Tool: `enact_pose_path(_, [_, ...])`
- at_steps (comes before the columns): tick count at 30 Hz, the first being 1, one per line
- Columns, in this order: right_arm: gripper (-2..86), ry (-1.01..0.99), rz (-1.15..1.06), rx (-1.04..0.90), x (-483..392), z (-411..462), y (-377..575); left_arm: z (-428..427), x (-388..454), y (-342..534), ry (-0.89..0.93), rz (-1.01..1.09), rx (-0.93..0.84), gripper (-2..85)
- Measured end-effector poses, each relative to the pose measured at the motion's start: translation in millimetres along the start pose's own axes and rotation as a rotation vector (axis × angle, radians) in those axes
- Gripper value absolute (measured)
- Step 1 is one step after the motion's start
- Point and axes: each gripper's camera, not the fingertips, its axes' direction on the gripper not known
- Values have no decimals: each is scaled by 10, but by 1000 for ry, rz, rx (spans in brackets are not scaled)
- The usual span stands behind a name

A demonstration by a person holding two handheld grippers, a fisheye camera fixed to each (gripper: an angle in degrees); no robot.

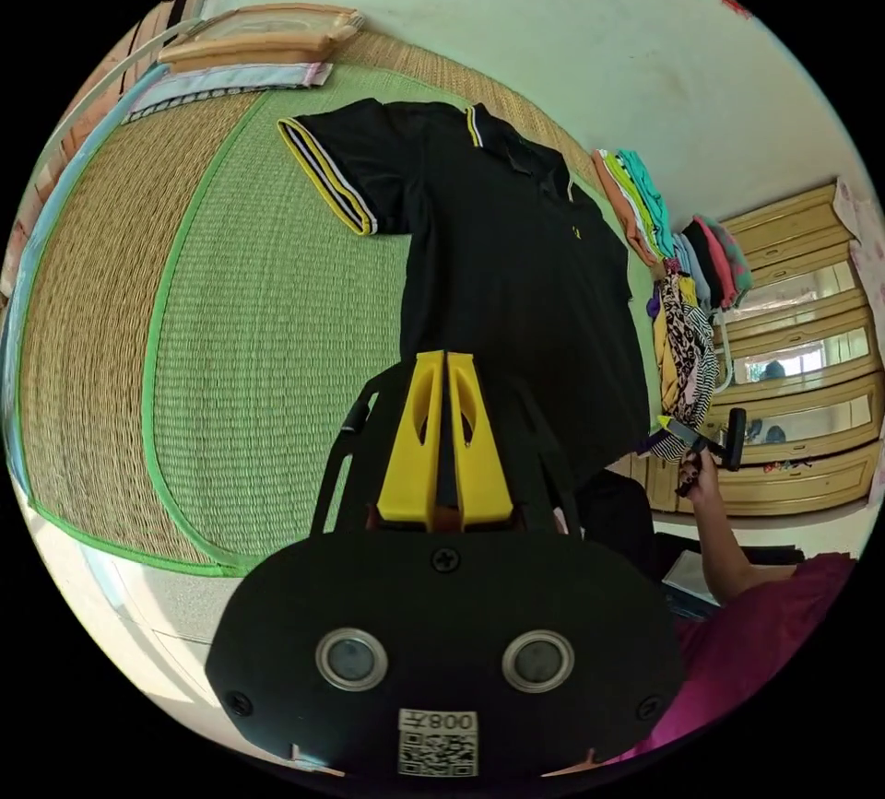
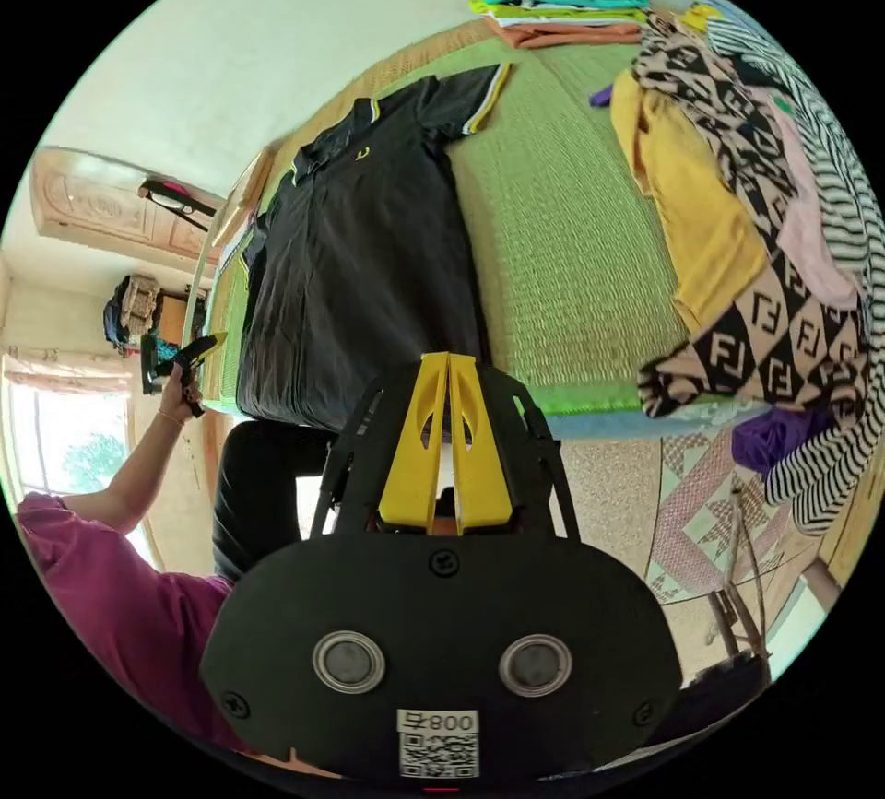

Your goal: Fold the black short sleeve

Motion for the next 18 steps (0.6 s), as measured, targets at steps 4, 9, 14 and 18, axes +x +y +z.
enact_pose_path(4, [-3, 224, -78, -84, -256, 384, -127, 402, 203, -289, -165, 74, -61, 2])
enact_pose_path(9, [-3, 259, -123, 23, -423, 415, 50, 449, 349, -526, -119, 42, 9, 1])
enact_pose_path(14, [-3, 235, -99, 51, -445, 432, 68, 648, 540, -1063, -225, 7, 78, 1])
enact_pose_path(18, [-3, 164, -58, 37, -379, 401, 38, 925, 625, -1300, -269, 16, 32, 1])
